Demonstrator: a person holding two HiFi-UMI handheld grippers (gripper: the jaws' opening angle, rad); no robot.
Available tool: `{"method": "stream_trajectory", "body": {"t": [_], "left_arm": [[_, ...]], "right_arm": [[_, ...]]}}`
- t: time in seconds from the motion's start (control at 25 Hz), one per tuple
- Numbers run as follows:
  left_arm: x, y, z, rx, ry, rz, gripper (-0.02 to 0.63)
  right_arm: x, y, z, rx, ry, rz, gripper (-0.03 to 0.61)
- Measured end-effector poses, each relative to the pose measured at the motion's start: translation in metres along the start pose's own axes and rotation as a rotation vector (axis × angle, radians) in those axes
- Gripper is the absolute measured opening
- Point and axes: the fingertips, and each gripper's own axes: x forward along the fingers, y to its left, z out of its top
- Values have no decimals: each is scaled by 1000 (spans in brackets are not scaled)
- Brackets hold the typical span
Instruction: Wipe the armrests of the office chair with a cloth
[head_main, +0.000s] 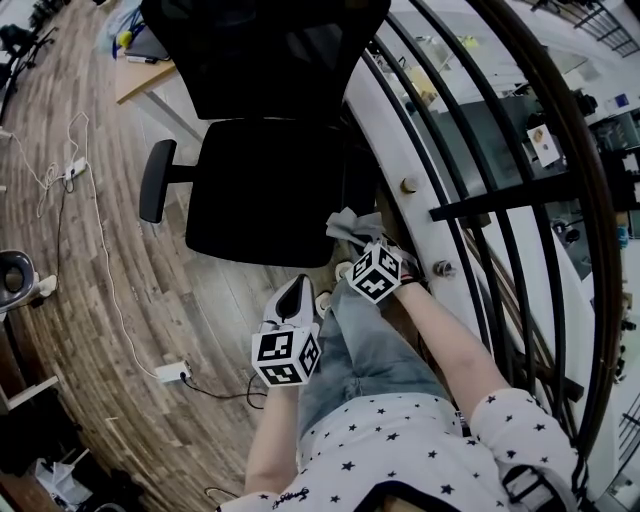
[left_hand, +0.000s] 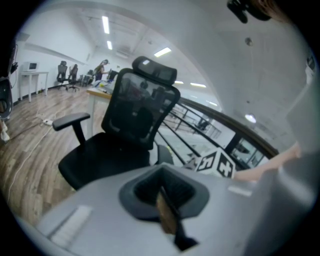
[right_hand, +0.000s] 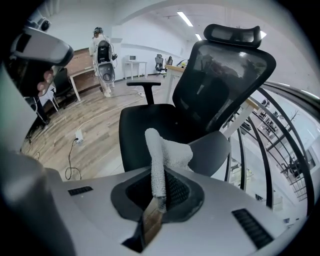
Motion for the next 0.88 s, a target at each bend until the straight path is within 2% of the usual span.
{"method": "stream_trajectory", "body": {"t": [0.24, 0.48, 0.88], "left_arm": [[3, -1, 11, -4, -24, 26, 8], [-3, 9, 33, -45, -63, 88, 8], [-17, 34, 73, -98, -148, 202, 8]], "right_arm": [[-20, -1, 11, 30, -57, 26, 25], [-47, -5, 43, 44, -134, 65, 25], [-77, -11, 115, -38, -266, 144, 25]]}}
